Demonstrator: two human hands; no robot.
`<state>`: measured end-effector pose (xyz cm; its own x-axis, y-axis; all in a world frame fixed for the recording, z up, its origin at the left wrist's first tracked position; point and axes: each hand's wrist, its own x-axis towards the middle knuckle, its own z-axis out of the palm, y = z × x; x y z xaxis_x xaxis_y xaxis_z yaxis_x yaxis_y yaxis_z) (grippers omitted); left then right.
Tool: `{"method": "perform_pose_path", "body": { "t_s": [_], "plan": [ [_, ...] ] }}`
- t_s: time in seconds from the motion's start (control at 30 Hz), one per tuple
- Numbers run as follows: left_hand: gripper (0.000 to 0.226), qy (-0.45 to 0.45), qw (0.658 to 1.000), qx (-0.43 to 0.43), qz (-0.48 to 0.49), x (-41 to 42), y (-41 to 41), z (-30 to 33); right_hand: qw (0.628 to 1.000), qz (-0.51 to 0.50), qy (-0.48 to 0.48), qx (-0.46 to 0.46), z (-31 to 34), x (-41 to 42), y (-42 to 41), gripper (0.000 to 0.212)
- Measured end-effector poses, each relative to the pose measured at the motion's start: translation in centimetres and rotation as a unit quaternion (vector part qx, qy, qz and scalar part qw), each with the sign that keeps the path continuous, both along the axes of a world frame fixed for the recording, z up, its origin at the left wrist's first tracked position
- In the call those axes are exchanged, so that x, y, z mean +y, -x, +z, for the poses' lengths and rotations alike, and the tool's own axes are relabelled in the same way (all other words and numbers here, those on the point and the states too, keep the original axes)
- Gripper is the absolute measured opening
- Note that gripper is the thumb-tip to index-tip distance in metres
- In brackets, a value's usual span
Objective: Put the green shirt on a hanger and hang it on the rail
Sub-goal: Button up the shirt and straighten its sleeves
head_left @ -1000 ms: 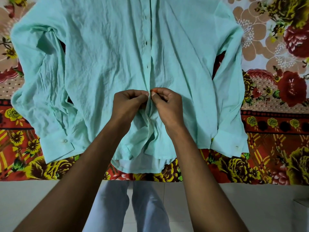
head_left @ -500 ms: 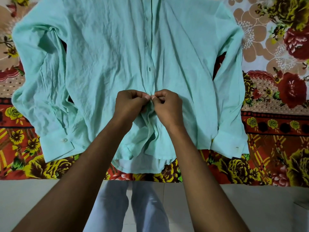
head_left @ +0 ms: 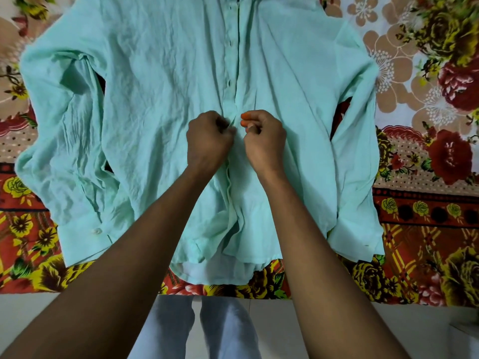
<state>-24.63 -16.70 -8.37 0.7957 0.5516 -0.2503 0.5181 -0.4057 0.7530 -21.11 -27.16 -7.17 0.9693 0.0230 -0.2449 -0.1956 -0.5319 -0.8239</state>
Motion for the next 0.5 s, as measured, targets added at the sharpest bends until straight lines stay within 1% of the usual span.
{"method": "perform_pose_path", "body": {
  "t_s": [0.1,0.17,0.23,0.27,0.4,0.5],
  "plan": [
    [0.013,0.063,0.997,0.000,0.034,0.9,0.6,0.1,0.995,0.078,0.058,-0.025,-0.5,0.2,-0.1,0.020],
    [0.010,0.148,0.986,0.009,0.073,1.3,0.5,0.0,0.987,0.111,0.098,-0.063,-1.0,0.4,0.1,0.013],
    [0.010,0.231,0.967,0.021,0.108,1.7,0.3,0.2,0.978,0.122,0.141,-0.092,-1.2,0.8,0.2,0.016],
    [0.011,0.252,0.961,0.030,0.112,1.9,0.2,0.3,0.975,0.122,0.160,-0.099,-1.2,1.0,0.3,0.017],
    [0.012,0.280,0.953,0.053,0.103,2.2,-0.3,1.1,0.965,0.115,0.204,-0.115,-1.0,1.6,0.1,0.010],
    [0.016,0.293,0.946,0.065,0.125,2.4,-0.9,1.5,0.965,0.100,0.203,-0.129,-1.0,1.8,-0.1,0.007]
  ]
}}
